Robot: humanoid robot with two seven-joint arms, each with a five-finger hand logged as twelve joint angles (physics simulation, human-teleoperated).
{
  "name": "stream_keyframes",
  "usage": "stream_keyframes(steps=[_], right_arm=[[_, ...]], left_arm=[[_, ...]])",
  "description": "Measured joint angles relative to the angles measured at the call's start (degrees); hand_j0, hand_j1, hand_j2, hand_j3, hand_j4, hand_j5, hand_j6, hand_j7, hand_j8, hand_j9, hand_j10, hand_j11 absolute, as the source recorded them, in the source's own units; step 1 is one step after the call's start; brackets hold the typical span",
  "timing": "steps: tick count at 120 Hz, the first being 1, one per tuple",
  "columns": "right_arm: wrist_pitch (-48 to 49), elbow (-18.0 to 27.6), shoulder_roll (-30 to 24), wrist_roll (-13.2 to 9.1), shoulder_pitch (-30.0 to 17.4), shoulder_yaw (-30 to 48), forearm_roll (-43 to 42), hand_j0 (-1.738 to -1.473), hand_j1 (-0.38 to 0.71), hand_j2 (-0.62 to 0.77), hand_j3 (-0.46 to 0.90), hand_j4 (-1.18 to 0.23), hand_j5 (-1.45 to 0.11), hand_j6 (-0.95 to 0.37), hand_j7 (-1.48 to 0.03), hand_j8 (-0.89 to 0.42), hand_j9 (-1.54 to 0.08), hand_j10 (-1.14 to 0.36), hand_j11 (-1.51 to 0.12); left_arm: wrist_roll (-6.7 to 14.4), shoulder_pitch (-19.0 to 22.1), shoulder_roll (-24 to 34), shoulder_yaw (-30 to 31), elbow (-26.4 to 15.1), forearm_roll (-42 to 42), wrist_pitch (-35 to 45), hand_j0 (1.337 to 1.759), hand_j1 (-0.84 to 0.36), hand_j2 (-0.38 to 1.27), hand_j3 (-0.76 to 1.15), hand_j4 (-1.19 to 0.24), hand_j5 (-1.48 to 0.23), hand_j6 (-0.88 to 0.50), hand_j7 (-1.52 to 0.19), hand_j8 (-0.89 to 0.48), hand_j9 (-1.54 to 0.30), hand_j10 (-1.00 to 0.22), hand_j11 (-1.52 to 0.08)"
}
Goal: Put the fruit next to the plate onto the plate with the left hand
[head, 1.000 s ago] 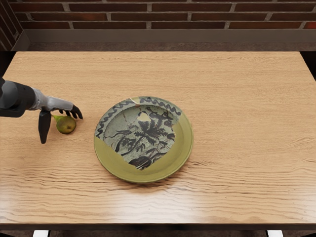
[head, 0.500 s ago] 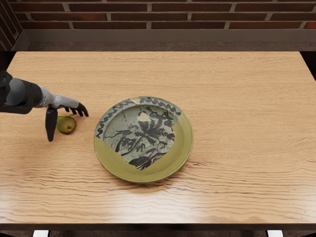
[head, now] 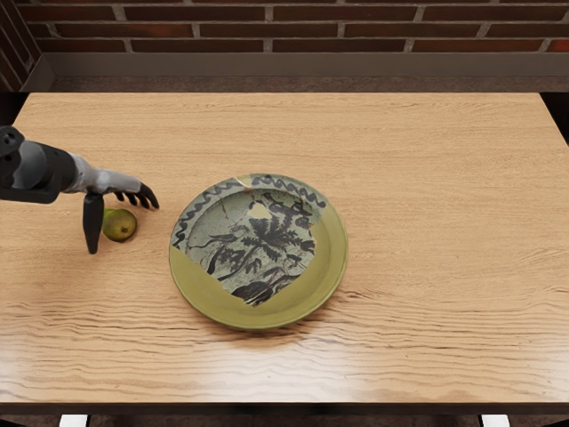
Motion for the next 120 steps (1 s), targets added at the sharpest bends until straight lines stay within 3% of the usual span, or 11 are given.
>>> stream_keyframes(steps=[38, 120], right_arm=[[0.0, 0.0, 0.0, 0.0, 0.0, 0.0, 0.0, -1.658, -0.32, 0.0, 0.0, -0.02, -0.03, -0.02, -0.03, -0.02, -0.03, -0.02, -0.03], [0.0, 0.0, 0.0, 0.0, 0.0, 0.0, 0.0, -1.658, -0.32, 0.0, 0.0, -0.02, -0.03, -0.02, -0.03, -0.02, -0.03, -0.02, -0.03]], left_arm=[[-1.3, 0.2, 0.1, 0.2, 0.7, -0.5, 1.7, 1.658, 0.1, 0.04, 0.0, -0.21, -0.27, -0.21, -0.27, -0.21, -0.27, -0.21, -0.27], [-1.5, 0.6, 0.1, 0.0, 0.7, -0.6, 2.6, 1.658, 0.02, 0.06, 0.0, -0.28, -0.36, -0.28, -0.36, -0.28, -0.36, -0.28, -0.36]])
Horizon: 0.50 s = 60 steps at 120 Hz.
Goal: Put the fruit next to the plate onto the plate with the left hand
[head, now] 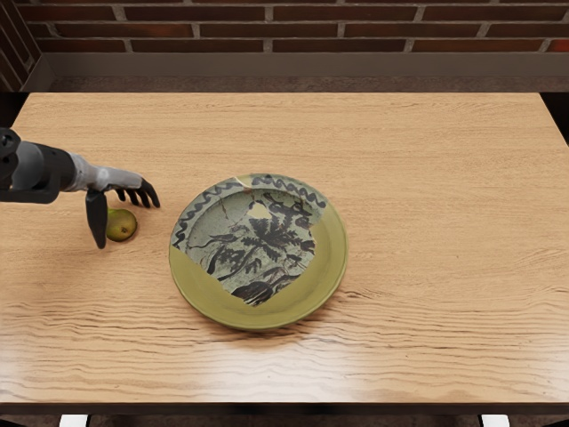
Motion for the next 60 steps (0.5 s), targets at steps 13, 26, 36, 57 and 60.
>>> stream_keyframes(steps=[13, 26, 36, 57, 60], right_arm=[[0.0, 0.0, 0.0, 0.0, 0.0, 0.0, 0.0, -1.658, -0.32, 0.0, 0.0, -0.02, -0.03, -0.02, -0.03, -0.02, -0.03, -0.02, -0.03], [0.0, 0.0, 0.0, 0.0, 0.0, 0.0, 0.0, -1.658, -0.32, 0.0, 0.0, -0.02, -0.03, -0.02, -0.03, -0.02, -0.03, -0.02, -0.03], [0.0, 0.0, 0.0, 0.0, 0.0, 0.0, 0.0, -1.658, -0.32, 0.0, 0.0, -0.02, -0.03, -0.02, -0.03, -0.02, -0.03, -0.02, -0.03], [0.0, 0.0, 0.0, 0.0, 0.0, 0.0, 0.0, -1.658, -0.32, 0.0, 0.0, -0.02, -0.03, -0.02, -0.03, -0.02, -0.03, -0.02, -0.03], [0.0, 0.0, 0.0, 0.0, 0.0, 0.0, 0.0, -1.658, -0.32, 0.0, 0.0, -0.02, -0.03, -0.02, -0.03, -0.02, -0.03, -0.02, -0.03]], left_arm=[[0.0, 0.0, 0.0, 0.0, -0.1, 0.0, 0.8, 1.658, 0.01, 0.06, 0.0, -0.29, -0.37, -0.29, -0.37, -0.29, -0.37, -0.29, -0.37], [-0.2, 0.0, 0.2, 0.0, -0.1, -0.5, 1.3, 1.658, 0.0, 0.06, 0.0, -0.29, -0.38, -0.29, -0.38, -0.29, -0.38, -0.29, -0.38], [-0.6, 0.1, 0.6, 0.0, -0.1, -0.9, 1.5, 1.658, 0.0, 0.06, 0.0, -0.3, -0.38, -0.3, -0.38, -0.3, -0.38, -0.3, -0.38], [-1.4, 0.6, 0.7, -0.1, -0.1, -1.3, 1.6, 1.658, -0.01, 0.06, 0.0, -0.31, -0.39, -0.31, -0.39, -0.31, -0.39, -0.31, -0.39], [-1.5, 0.7, 0.7, -0.1, -0.1, -1.3, 1.6, 1.658, -0.02, 0.06, 0.0, -0.31, -0.4, -0.31, -0.4, -0.31, -0.4, -0.31, -0.4]])
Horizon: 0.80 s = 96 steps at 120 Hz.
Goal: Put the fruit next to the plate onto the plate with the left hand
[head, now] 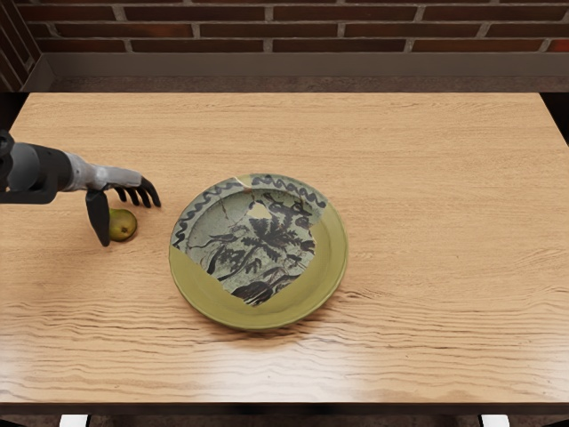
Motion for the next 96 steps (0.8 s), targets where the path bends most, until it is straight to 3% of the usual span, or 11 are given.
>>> stream_keyframes(steps=[96], right_arm=[[0.0, 0.0, 0.0, 0.0, 0.0, 0.0, 0.0, -1.658, -0.32, 0.0, 0.0, -0.02, -0.03, -0.02, -0.03, -0.02, -0.03, -0.02, -0.03]], left_arm=[[-1.5, 0.3, 0.4, 0.0, 1.0, -0.1, -0.1, 1.658, -0.13, 0.08, 0.0, -0.4, -0.52, -0.4, -0.52, -0.4, -0.52, -0.4, -0.52]])
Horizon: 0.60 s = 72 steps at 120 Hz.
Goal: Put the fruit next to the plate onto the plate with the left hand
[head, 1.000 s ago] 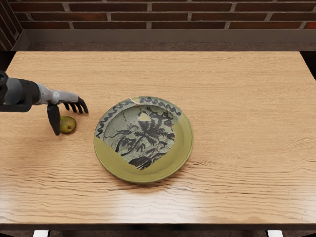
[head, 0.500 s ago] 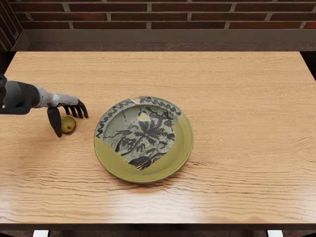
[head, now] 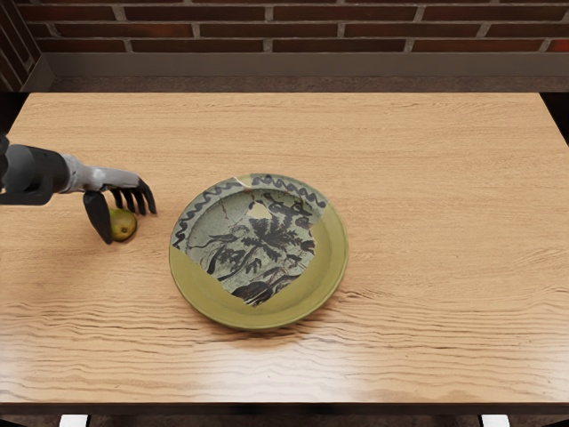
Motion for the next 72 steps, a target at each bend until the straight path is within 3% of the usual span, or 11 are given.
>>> stream_keyframes(steps=[72], right_arm=[[0.0, 0.0, 0.0, 0.0, 0.0, 0.0, 0.0, -1.658, -0.32, 0.0, 0.0, -0.02, -0.03, -0.02, -0.03, -0.02, -0.03, -0.02, -0.03]], left_arm=[[-1.6, 0.7, 1.1, 0.1, 0.5, 0.1, 0.9, 1.658, -0.19, 0.09, 0.0, -0.46, -0.59, -0.46, -0.59, -0.46, -0.59, -0.45, -0.59]])
